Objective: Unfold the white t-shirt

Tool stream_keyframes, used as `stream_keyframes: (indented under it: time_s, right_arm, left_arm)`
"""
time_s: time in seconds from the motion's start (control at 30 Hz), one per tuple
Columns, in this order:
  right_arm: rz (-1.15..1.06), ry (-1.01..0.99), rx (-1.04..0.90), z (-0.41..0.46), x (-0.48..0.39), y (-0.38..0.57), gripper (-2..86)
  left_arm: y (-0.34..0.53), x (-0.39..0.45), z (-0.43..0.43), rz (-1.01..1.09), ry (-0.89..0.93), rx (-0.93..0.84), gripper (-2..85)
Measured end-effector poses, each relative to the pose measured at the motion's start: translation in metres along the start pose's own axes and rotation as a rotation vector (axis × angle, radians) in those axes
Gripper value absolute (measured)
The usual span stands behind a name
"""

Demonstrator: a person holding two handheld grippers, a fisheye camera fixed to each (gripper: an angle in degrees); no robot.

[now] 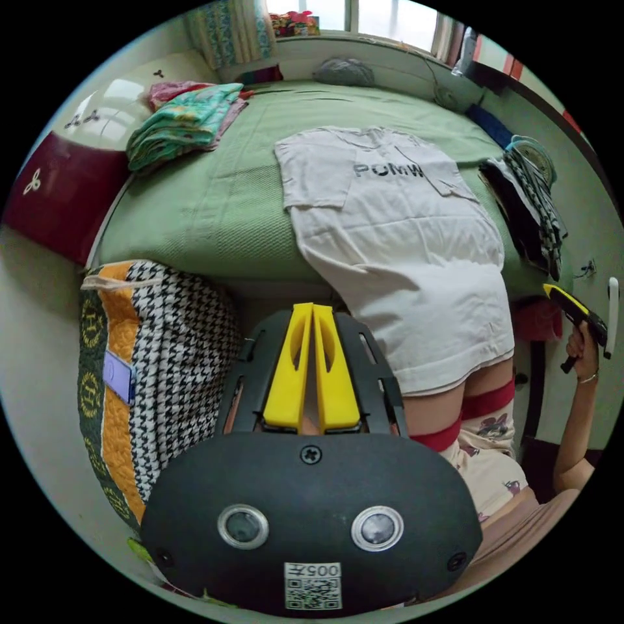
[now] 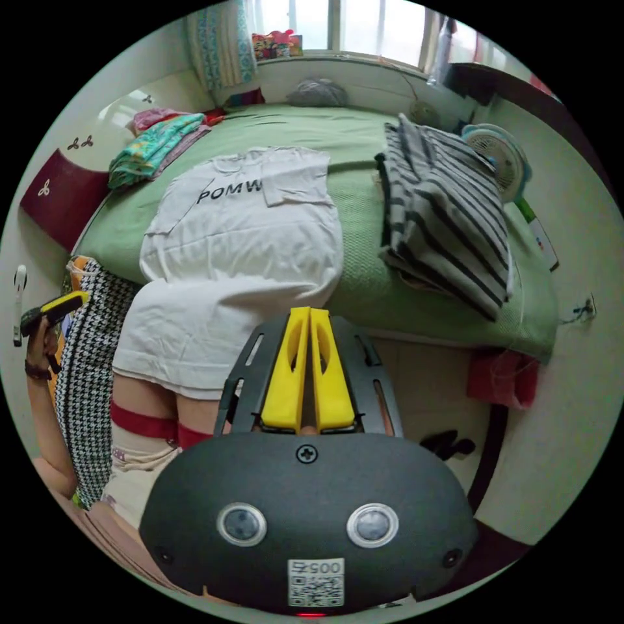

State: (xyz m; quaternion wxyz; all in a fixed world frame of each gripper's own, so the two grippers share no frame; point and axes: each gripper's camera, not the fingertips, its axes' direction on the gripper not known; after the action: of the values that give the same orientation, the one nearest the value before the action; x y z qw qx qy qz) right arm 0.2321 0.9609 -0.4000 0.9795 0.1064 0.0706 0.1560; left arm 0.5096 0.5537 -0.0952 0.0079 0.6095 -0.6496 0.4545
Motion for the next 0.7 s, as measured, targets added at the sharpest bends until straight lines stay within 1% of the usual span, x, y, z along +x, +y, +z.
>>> stream_keyframes:
  time_s: [0.13, 0.17, 0.23, 0.4, 0.47, 0.6, 0.7]
  right_arm:
    - [-0.079, -0.017, 0.003, 0.021, -0.031, -0.038, 4.0]
    - [-0.106, -0.037, -0.002, 0.028, -0.039, -0.051, 6.1]
    - [-0.133, -0.063, 0.009, 0.037, -0.047, -0.072, 7.7]
    - [-0.132, -0.047, 0.104, 0.062, -0.061, -0.143, 8.4]
    - [-0.137, -0.006, 0.141, 0.082, -0.068, -0.179, 8.0]
    - [-0.154, 0.021, 0.103, 0.121, -0.079, -0.228, 6.2]
    - [-0.152, -0.004, 0.105, 0.143, -0.083, -0.256, 6.8]
  left_arm:
    - [-0.052, 0.023, 0.017, 0.07, 0.003, 0.037, 4.1]
    - [-0.06, 0.025, 0.019, 0.077, 0.005, 0.043, 4.3]
    - [-0.094, 0.029, 0.032, 0.09, 0.02, 0.062, 4.3]
    - [-0.166, 0.028, 0.075, 0.104, 0.027, 0.032, 7.7]
    - [-0.189, 0.026, 0.097, 0.102, 0.044, 0.023, 9.0]
    - [-0.228, 0.013, 0.142, 0.049, 0.039, 0.03, 9.7]
    - [-0.247, 0.008, 0.164, 0.061, 0.058, 0.044, 9.6]
